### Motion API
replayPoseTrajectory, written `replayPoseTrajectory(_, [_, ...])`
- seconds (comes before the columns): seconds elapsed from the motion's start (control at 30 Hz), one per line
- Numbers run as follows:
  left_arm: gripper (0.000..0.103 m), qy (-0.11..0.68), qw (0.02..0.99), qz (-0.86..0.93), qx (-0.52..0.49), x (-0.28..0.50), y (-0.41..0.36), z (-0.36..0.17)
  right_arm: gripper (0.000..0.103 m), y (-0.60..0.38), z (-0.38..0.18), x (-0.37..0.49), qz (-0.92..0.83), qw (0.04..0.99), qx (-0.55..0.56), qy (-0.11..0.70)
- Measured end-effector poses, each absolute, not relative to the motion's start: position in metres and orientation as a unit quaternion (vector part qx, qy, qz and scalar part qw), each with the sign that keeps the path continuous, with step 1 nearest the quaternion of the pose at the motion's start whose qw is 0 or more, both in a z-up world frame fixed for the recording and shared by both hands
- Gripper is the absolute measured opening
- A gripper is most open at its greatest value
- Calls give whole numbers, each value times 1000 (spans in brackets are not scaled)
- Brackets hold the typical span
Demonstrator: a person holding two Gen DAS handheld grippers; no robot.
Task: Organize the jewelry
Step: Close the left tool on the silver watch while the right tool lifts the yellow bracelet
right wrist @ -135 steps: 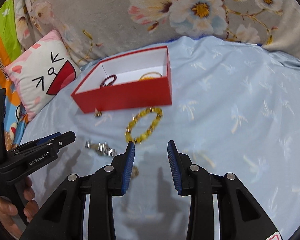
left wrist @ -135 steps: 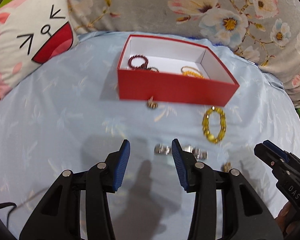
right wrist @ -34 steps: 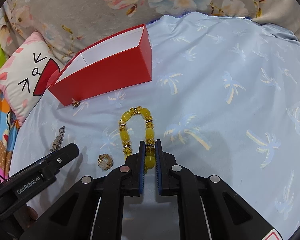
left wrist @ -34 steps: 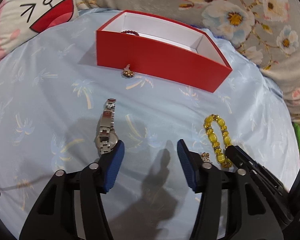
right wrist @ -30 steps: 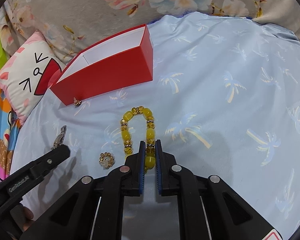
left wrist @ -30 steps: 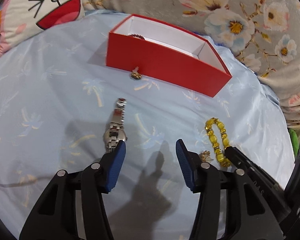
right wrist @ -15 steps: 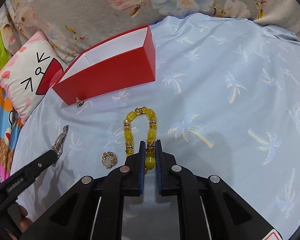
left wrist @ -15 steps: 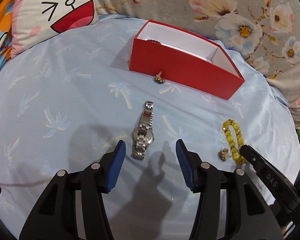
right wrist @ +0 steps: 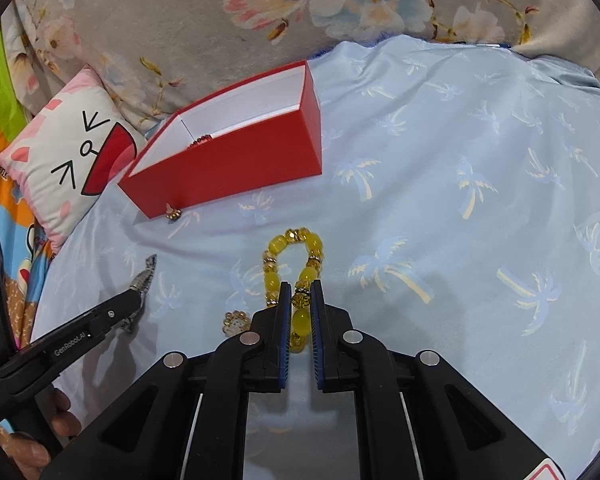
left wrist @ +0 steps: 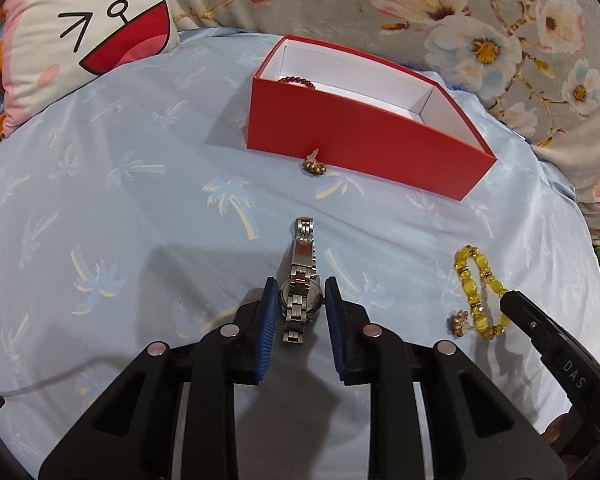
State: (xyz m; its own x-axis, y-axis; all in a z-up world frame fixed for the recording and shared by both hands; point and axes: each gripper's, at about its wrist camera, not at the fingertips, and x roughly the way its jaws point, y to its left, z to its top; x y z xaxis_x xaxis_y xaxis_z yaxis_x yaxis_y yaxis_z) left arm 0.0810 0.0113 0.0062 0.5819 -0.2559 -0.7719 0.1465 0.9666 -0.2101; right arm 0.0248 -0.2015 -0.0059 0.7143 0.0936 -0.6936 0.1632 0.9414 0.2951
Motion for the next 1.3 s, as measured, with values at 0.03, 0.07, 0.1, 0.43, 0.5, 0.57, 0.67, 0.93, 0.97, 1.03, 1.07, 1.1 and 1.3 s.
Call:
replayPoseTrajectory(0.03, [23, 441, 888, -117, -62, 80, 11, 9, 9, -201, -3, 24, -19, 912, 168, 374])
replayPoseTrajectory(0.07, [23, 440, 888, -120, -64, 80, 10, 12, 9, -200, 2, 23, -17, 914, 166, 371])
replayPoseTrajectory(0.1, [23, 438, 888, -124, -66, 79, 11, 16, 9, -200, 5, 22, -15, 915, 166, 368])
replayPoseTrajectory(0.43, [9, 408, 898, -154, -62, 70, 9, 54, 9, -194, 44, 12, -6, 928, 158, 337])
replayPoseTrajectory(0.5, [10, 410, 897, -153, -63, 69, 11, 54, 9, -194, 47, 10, -7, 930, 156, 333])
replayPoseTrajectory(0.57, [10, 417, 892, -160, -62, 68, 11, 49, 9, -193, 47, 7, -8, 930, 157, 333])
replayPoseTrajectory(0.67, [26, 417, 894, -158, -51, 62, 10, 37, 9, -192, 41, 3, -7, 927, 157, 340])
replayPoseTrajectory(0.93, [35, 439, 886, -145, -36, 71, 6, 10, 9, -186, 30, 2, -3, 923, 158, 352])
replayPoseTrajectory(0.97, [35, 441, 885, -145, -33, 72, 4, 7, 9, -186, 30, 2, -4, 922, 159, 352])
replayPoseTrajectory(1.03, [34, 445, 882, -150, -31, 73, 2, 3, 9, -187, 29, 3, -4, 922, 160, 354])
replayPoseTrajectory(1.07, [34, 447, 881, -152, -30, 73, 1, 1, 9, -187, 28, 3, -4, 921, 161, 354])
replayPoseTrajectory(1.1, [34, 446, 882, -150, -28, 73, 1, 0, 9, -187, 27, 3, -4, 921, 162, 355])
replayPoseTrajectory(1.3, [15, 443, 882, -155, -32, 76, 1, 1, 9, -187, 23, 5, -3, 919, 164, 359])
